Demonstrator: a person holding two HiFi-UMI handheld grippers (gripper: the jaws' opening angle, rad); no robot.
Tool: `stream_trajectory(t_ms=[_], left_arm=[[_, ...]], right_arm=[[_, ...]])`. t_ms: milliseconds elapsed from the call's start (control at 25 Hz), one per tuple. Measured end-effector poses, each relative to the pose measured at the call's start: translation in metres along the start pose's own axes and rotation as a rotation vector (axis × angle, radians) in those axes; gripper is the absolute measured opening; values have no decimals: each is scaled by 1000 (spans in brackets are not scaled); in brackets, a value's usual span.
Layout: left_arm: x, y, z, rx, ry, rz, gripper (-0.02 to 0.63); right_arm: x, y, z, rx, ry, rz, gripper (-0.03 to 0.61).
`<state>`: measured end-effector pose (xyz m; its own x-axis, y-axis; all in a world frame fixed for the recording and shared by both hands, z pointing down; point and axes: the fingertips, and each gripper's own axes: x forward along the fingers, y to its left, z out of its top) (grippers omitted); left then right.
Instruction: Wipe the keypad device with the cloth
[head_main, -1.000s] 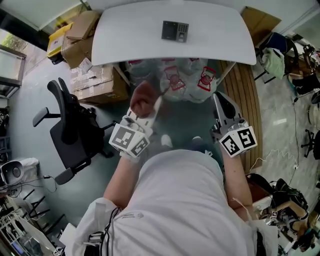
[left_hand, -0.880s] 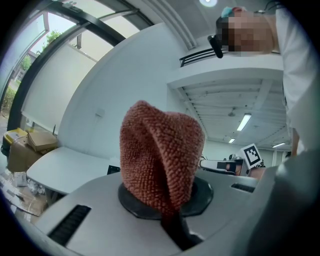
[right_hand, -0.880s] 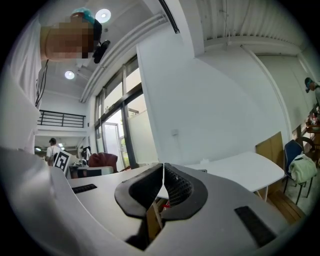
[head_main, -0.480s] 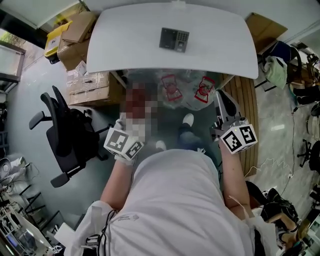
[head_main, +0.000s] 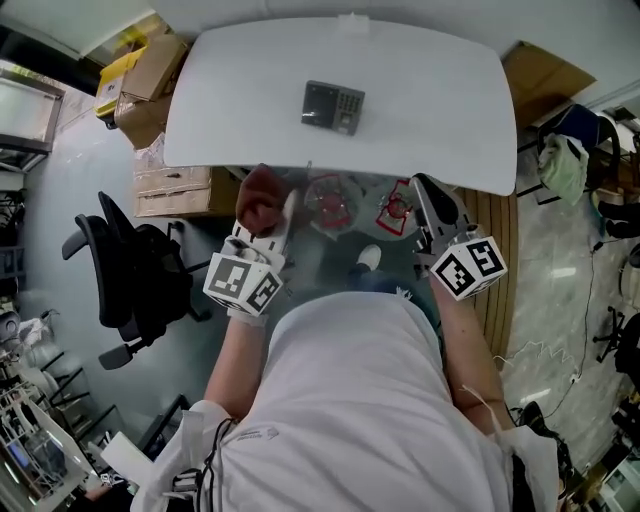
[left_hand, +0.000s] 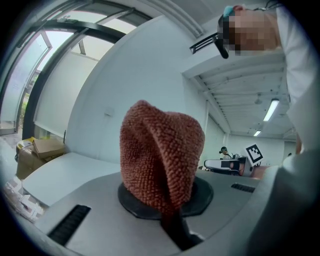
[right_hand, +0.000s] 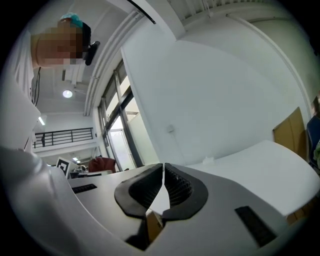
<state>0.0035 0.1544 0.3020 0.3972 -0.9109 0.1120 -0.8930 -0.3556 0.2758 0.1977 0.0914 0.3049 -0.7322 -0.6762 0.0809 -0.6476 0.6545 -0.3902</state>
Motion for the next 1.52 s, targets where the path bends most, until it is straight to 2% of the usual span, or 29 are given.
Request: stream_trajectory(t_ms=[320, 560, 1040, 1080, 1240, 1520], left_arm=[[35, 12, -2, -8, 18, 62, 25], [53, 45, -8, -37, 43, 58, 25], [106, 131, -30, -59, 151, -85, 25], [112, 136, -33, -58, 165, -97, 25], [136, 154, -48, -26, 217, -134, 25], [182, 180, -82, 8, 325, -206, 26]], right_arm=[[33, -36, -3, 23, 55, 35, 26], [70, -50, -11, 25, 103, 21, 28], [157, -84, -48, 77, 208, -99, 34], [164, -88, -53, 80, 220, -106, 42], [187, -103, -78, 101, 288, -123, 141], [225, -139, -116, 122, 362, -186, 186]])
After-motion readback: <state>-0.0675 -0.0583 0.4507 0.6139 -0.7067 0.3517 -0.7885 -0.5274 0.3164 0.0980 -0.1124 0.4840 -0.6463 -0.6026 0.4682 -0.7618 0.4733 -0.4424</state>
